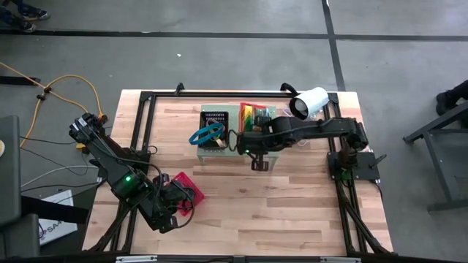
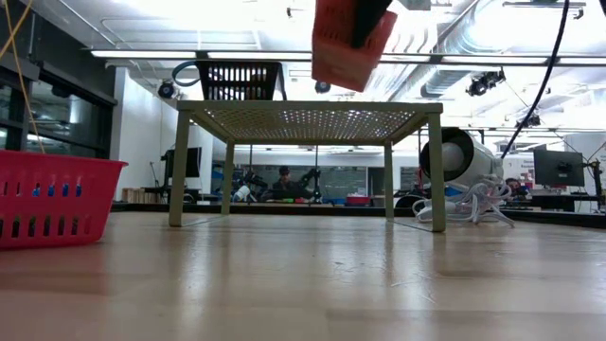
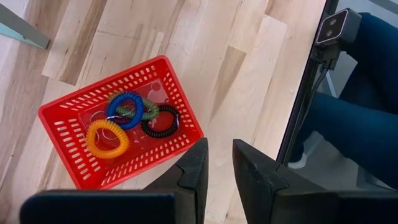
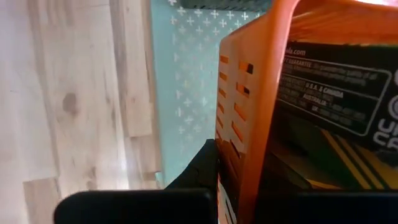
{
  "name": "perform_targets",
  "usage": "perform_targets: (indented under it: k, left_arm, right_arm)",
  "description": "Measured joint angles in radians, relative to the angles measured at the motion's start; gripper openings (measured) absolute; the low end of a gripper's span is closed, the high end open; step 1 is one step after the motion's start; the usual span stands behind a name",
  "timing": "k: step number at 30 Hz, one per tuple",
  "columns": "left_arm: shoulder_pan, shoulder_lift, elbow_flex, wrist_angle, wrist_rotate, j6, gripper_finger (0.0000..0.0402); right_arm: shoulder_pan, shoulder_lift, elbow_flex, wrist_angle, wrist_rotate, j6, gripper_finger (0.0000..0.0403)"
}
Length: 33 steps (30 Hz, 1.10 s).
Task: Pick & Place Office Desk Supplies
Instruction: Put the orange bin with crayon boxes on the shelf
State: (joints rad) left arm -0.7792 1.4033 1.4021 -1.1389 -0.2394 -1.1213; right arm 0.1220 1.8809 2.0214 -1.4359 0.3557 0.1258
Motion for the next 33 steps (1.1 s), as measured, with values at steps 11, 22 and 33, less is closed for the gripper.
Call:
perform_targets:
  k: [11,22,33]
  left_arm:
    - [0.0,0.0,0.0,0.013,0.0,0.0,0.007]
    - [0.0,0.0,0.0,0.026,0.0,0.0,0.007]
    - [0.0,0.0,0.0,0.026,0.0,0.0,0.007]
  right_arm:
    - [-0.01,0.207,0.318,-0.131,-0.022,-0.019,0.0003]
    - [-0.006,0.223,0.321,-0.135,-0.014,0.079,0.0003]
    - [-0.036,0.223,0.242,-0.136,-0.014,0.076,0.0003]
